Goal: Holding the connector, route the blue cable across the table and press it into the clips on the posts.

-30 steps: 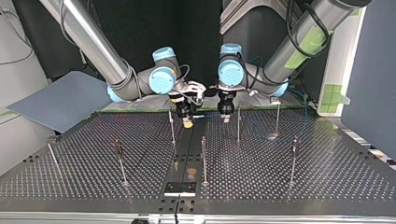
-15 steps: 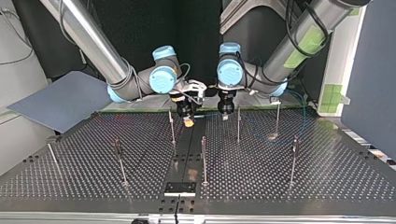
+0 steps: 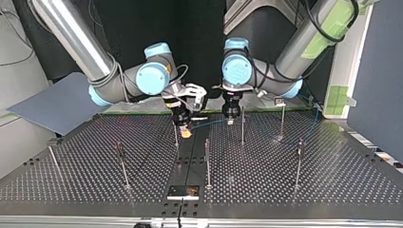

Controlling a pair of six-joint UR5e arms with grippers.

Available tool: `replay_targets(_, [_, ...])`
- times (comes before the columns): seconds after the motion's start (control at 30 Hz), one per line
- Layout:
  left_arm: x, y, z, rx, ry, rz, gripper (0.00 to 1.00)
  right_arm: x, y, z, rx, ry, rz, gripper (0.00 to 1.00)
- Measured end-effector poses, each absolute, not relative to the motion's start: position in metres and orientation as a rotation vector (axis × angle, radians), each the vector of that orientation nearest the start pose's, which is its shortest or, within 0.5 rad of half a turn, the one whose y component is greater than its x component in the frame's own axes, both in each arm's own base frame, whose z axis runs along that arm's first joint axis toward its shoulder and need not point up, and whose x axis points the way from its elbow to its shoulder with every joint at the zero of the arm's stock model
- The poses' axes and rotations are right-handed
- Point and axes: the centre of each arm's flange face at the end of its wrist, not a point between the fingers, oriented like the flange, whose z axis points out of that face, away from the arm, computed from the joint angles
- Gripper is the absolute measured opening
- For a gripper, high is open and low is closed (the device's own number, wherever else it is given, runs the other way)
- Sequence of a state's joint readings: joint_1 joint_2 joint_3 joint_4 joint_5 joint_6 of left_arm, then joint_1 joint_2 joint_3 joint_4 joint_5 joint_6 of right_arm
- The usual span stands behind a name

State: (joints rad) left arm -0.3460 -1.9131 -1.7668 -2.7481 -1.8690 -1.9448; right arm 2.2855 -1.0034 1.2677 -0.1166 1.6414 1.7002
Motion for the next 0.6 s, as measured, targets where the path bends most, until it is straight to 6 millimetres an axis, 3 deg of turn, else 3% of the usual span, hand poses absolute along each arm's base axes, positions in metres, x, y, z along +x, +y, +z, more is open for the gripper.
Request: replay_targets(0.6, [0.461,-0.284,0.343,-0.223,1.579,-0.34,0.0,0.511,-0.404,0.411,1.729,-1.054,1.671,0.0])
